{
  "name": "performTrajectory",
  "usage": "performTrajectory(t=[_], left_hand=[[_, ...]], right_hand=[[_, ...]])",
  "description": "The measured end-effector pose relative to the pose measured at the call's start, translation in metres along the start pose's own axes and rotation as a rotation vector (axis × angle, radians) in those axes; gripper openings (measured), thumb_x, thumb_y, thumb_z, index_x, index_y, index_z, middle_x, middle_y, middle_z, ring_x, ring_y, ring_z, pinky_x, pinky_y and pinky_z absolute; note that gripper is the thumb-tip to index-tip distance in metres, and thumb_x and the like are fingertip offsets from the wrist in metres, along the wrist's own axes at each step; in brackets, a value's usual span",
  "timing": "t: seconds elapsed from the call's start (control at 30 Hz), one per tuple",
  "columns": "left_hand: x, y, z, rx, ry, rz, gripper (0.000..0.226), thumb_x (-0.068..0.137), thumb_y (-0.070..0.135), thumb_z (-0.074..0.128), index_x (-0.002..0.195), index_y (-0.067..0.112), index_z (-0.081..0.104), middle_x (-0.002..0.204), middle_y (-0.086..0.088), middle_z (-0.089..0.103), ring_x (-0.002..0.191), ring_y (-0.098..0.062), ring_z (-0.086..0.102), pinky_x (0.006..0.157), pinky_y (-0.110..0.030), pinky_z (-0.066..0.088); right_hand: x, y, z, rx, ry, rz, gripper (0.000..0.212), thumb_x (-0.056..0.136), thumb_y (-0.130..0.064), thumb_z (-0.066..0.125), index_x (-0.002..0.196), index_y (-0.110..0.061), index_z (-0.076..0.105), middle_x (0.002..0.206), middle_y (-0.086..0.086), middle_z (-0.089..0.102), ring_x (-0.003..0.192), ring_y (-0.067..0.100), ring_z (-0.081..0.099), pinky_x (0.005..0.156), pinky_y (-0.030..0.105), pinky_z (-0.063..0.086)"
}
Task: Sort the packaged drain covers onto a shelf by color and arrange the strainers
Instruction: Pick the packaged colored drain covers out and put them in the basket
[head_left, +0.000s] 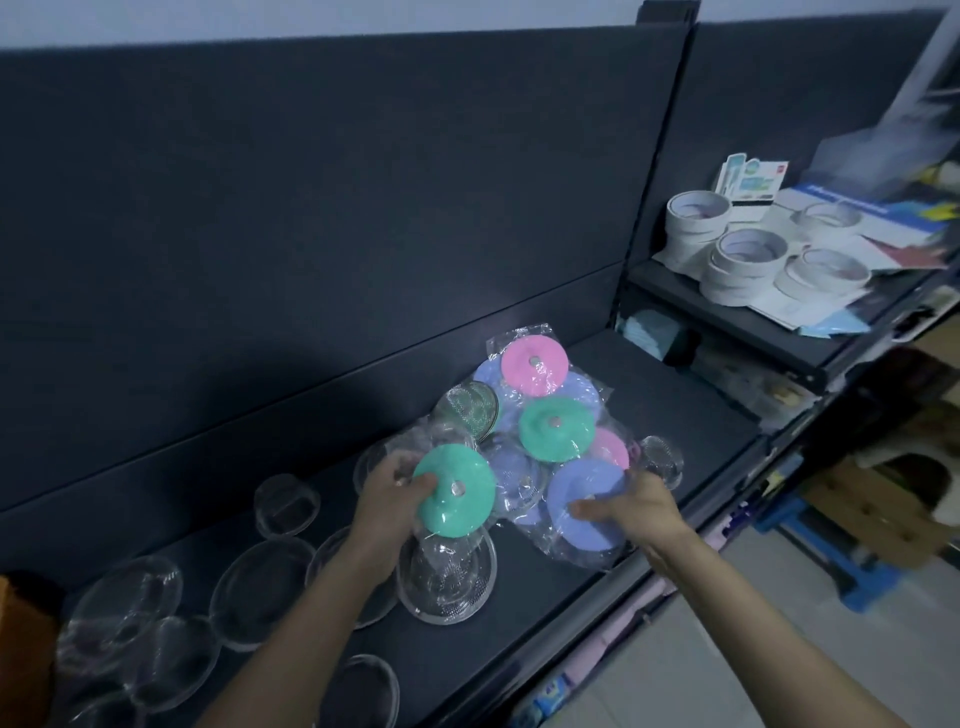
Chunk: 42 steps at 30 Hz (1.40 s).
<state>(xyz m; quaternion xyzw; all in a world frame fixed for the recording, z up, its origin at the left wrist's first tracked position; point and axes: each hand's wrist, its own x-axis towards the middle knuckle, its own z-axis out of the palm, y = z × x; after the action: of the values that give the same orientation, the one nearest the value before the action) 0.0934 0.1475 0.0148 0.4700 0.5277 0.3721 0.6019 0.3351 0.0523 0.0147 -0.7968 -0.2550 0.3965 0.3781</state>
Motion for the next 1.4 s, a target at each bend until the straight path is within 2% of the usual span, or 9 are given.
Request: performTrajectory(t=[0.17,0.47,0.53,0.63,0.87,0.97,1.13,1.23,1.4], left_hand=[[0.005,0.013,0.006,-0.082,-0.084,0.032,0.023,0.082,-0.006,0.063,0.099,0.009,0.059,0.095,-0.013,0.066,0.081,-0.026,0.062,0.069,-0.036,0.053],[0.029,0.047,0.062,-0.092,-0.194,-0.002,0.018,0.084,-0.003,0.06,0.1,0.003,0.066,0.074,-0.004,0.072,0.062,-0.015,0.067,0.048,-0.021,0.05],[0.039,0.052,0.082,-0.109,-0.209,0.022,0.017,0.086,-0.003,0.058,0.099,0.003,0.067,0.08,-0.008,0.073,0.071,-0.02,0.068,0.059,-0.024,0.055],[0.057,0.049,0.116,0.083,-0.169,0.084,0.015,0.085,0.009,0.064,0.1,0.004,0.066,0.089,-0.01,0.068,0.074,-0.017,0.063,0.06,-0.021,0.053],[0.085,0.03,0.143,0.928,-0.184,0.236,0.08,0.06,0.043,0.077,0.126,0.011,0.045,0.125,-0.004,0.05,0.113,-0.021,0.049,0.095,-0.031,0.042],[0.086,0.029,0.141,0.822,-0.125,0.204,0.09,0.047,0.051,0.076,0.126,0.024,0.045,0.116,0.004,0.06,0.104,-0.017,0.058,0.09,-0.033,0.049],[0.08,0.038,0.129,0.471,-0.062,0.111,0.049,0.061,0.017,0.088,0.101,0.018,0.06,0.088,0.007,0.067,0.077,-0.008,0.063,0.06,-0.014,0.051],[0.076,0.039,0.113,0.206,0.02,0.104,0.037,0.066,0.004,0.083,0.095,0.013,0.061,0.09,-0.002,0.068,0.075,-0.013,0.065,0.057,-0.017,0.053],[0.066,0.044,0.092,-0.038,0.141,0.069,0.041,0.068,0.006,0.082,0.097,0.005,0.053,0.094,-0.009,0.068,0.08,-0.022,0.067,0.066,-0.031,0.058]], right_hand=[[-0.001,-0.01,-0.015,0.087,-0.042,-0.103,0.043,0.057,-0.002,0.084,0.095,-0.005,0.065,0.079,0.015,0.071,0.06,0.029,0.067,0.048,0.036,0.053],[0.038,-0.041,-0.063,-0.151,0.006,-0.192,0.044,0.048,-0.029,0.08,0.085,-0.01,0.063,0.084,0.012,0.068,0.075,0.03,0.067,0.057,0.039,0.054],[0.052,-0.047,-0.073,-0.132,-0.021,-0.206,0.053,0.047,-0.032,0.078,0.09,-0.008,0.062,0.088,0.013,0.067,0.08,0.031,0.066,0.058,0.04,0.053],[0.07,-0.05,-0.078,-0.09,-0.082,-0.22,0.043,0.056,-0.022,0.083,0.092,-0.009,0.063,0.092,0.014,0.068,0.085,0.033,0.066,0.064,0.043,0.053],[0.095,-0.046,-0.08,0.037,-0.19,-0.218,0.04,0.051,-0.019,0.084,0.086,-0.012,0.066,0.086,0.012,0.072,0.084,0.033,0.069,0.075,0.051,0.056],[0.099,-0.048,-0.083,0.058,-0.234,-0.232,0.029,0.064,-0.006,0.082,0.088,-0.012,0.066,0.087,0.012,0.073,0.083,0.032,0.069,0.077,0.05,0.056],[0.103,-0.061,-0.085,0.194,-0.26,-0.256,0.029,0.067,0.0,0.079,0.094,-0.006,0.067,0.09,0.018,0.072,0.081,0.034,0.069,0.073,0.047,0.056],[0.107,-0.068,-0.082,0.336,-0.3,-0.239,0.035,0.07,-0.002,0.077,0.102,-0.002,0.065,0.092,0.021,0.071,0.082,0.04,0.069,0.072,0.056,0.053],[0.104,-0.084,-0.061,0.48,-0.437,-0.223,0.032,0.075,0.002,0.068,0.106,0.004,0.062,0.091,0.023,0.071,0.073,0.032,0.069,0.064,0.039,0.058]])
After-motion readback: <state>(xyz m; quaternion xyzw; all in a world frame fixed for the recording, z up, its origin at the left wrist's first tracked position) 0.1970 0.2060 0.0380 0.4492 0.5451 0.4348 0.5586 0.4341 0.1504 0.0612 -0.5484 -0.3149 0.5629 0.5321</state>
